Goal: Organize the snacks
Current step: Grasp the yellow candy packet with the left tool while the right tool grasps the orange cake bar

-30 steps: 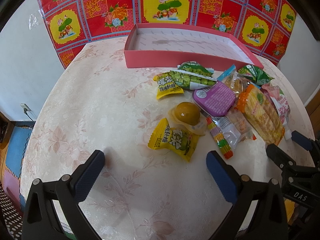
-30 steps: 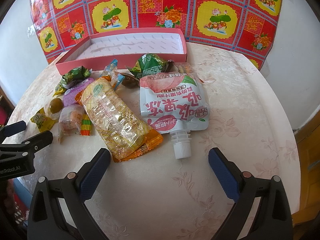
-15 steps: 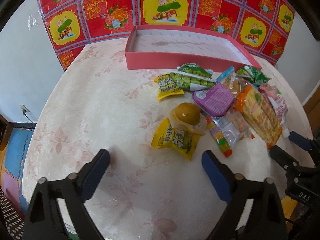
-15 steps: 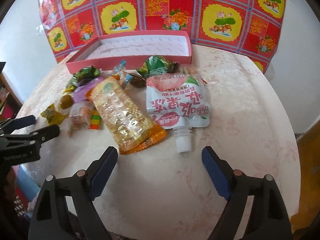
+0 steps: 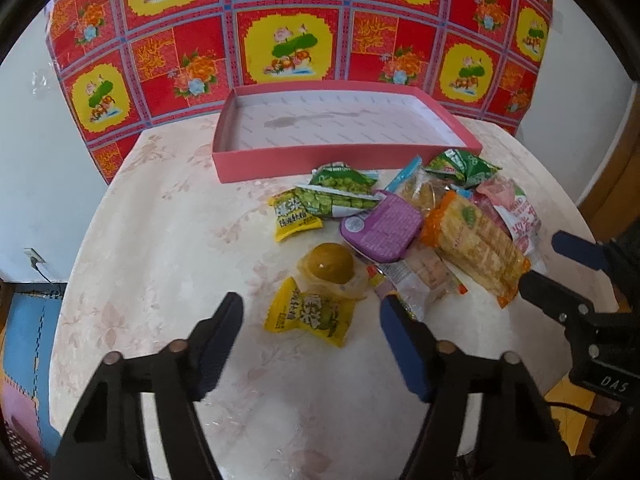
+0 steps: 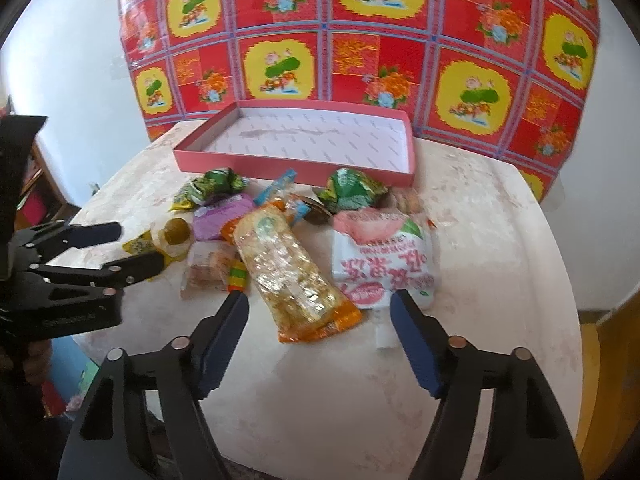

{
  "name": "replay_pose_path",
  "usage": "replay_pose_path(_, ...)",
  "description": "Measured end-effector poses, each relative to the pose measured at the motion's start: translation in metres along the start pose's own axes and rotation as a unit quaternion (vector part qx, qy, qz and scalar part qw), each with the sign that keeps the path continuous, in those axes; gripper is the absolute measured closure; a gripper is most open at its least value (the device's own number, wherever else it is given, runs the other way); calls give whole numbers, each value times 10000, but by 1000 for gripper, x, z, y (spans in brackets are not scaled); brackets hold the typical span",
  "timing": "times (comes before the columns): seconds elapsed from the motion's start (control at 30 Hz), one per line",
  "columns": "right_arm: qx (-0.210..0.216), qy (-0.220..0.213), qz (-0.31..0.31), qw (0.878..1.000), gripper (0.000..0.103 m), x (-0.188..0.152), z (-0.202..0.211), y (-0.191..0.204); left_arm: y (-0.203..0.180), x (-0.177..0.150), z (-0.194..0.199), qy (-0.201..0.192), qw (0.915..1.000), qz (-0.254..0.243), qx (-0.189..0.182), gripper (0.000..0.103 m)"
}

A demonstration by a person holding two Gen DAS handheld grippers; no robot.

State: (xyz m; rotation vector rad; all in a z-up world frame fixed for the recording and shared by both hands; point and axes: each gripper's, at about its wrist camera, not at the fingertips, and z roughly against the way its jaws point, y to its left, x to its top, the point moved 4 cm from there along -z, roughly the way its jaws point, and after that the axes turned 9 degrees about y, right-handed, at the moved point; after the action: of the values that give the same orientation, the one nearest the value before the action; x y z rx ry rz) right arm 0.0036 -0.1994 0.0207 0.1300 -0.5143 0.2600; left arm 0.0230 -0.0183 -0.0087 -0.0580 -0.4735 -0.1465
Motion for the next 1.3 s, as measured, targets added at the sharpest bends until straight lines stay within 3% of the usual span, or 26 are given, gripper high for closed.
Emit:
replay_pose_path(0.3,358,171,327,9987,41,14,-12,19,12,-3,-11,165,9993,222,-264,65)
replay_pose_path(0.6,408,380,376,9977,46,19,-31,22,13,-1,-11,167,9980,173,-581,80)
replay_pose_path(1.0,548,557,393,9962,65,19,-38,26,14,1,-5,100,9971,165,-743,81)
replay_pose_path(1.3,673,362,351,9965,65,23,-22,25,13,8,11,-93,9974,164,-700,81)
